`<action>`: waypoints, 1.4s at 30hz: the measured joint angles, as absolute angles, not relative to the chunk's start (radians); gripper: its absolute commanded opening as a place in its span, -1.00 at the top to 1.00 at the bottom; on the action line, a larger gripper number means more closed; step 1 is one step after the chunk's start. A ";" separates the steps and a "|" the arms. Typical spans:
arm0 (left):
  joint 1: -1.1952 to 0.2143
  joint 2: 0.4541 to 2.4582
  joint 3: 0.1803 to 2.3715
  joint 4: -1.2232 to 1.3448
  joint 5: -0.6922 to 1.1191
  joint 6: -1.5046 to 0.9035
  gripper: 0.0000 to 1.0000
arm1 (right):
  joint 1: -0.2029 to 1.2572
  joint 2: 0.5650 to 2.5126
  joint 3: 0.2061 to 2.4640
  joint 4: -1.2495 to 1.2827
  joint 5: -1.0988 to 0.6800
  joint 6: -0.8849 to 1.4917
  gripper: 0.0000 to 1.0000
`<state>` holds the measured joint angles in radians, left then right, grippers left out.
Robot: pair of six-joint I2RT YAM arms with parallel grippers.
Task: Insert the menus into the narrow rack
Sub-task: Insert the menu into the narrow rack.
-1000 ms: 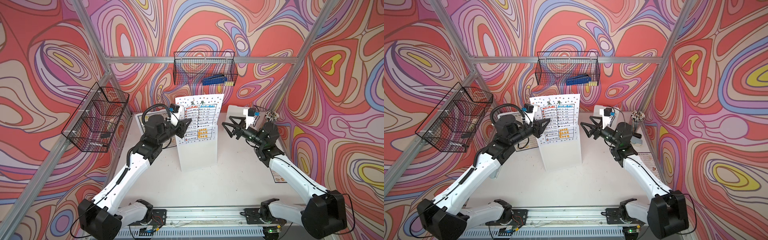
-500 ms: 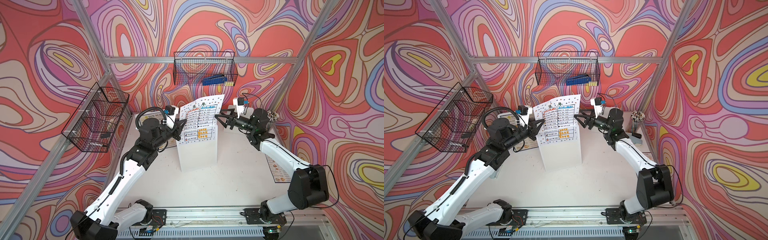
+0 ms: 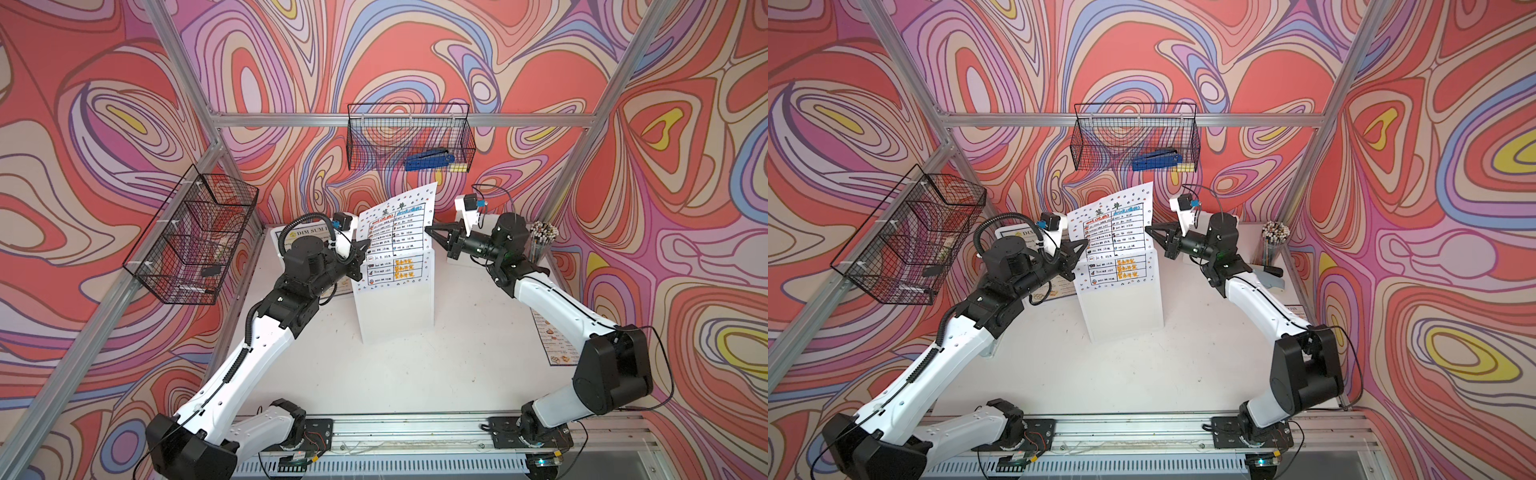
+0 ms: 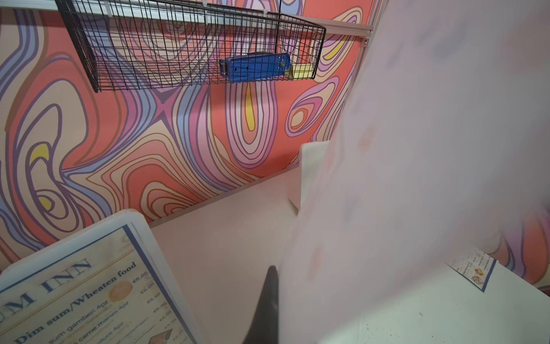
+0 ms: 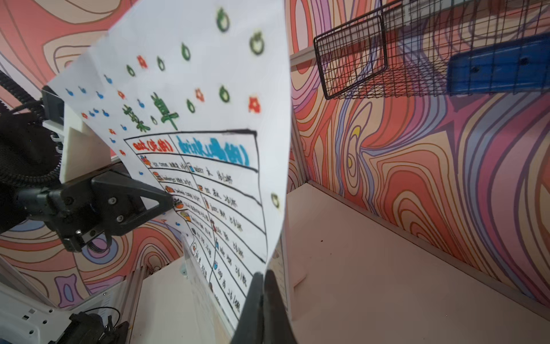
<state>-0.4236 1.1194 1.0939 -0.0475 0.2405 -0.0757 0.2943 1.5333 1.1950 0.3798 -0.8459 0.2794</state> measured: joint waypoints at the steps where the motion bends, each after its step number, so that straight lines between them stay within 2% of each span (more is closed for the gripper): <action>1: -0.424 1.115 1.082 -0.044 0.239 -0.079 0.98 | 0.295 1.532 1.189 0.379 -0.845 0.272 1.00; 10: -0.424 1.101 1.020 -0.035 0.237 -0.085 0.95 | 0.296 1.496 1.116 0.348 -0.827 0.202 1.00; 14: -0.424 1.097 1.021 -0.035 0.227 -0.084 0.88 | 0.296 1.490 1.112 0.366 -0.829 0.205 1.00; 19: -0.424 1.116 1.075 -0.060 0.226 -0.078 0.89 | 0.296 1.490 1.113 0.400 -0.823 0.223 1.00; 23: -0.424 1.134 1.126 -0.067 0.220 -0.072 0.63 | 0.296 1.486 1.114 0.421 -0.819 0.246 1.00; 26: -0.421 1.135 1.139 -0.068 0.200 -0.063 0.58 | 0.296 1.480 1.114 0.436 -0.820 0.265 1.00; 29: -0.419 1.137 1.147 -0.070 0.182 -0.056 0.39 | 0.296 1.466 1.114 0.452 -0.829 0.282 1.00; 36: -0.418 1.134 1.134 -0.066 0.164 -0.056 0.17 | 0.296 1.454 1.135 0.435 -0.866 0.290 1.00; 42: -0.418 1.117 1.080 -0.065 0.146 -0.057 0.12 | 0.296 1.454 1.150 0.362 -0.879 0.254 1.00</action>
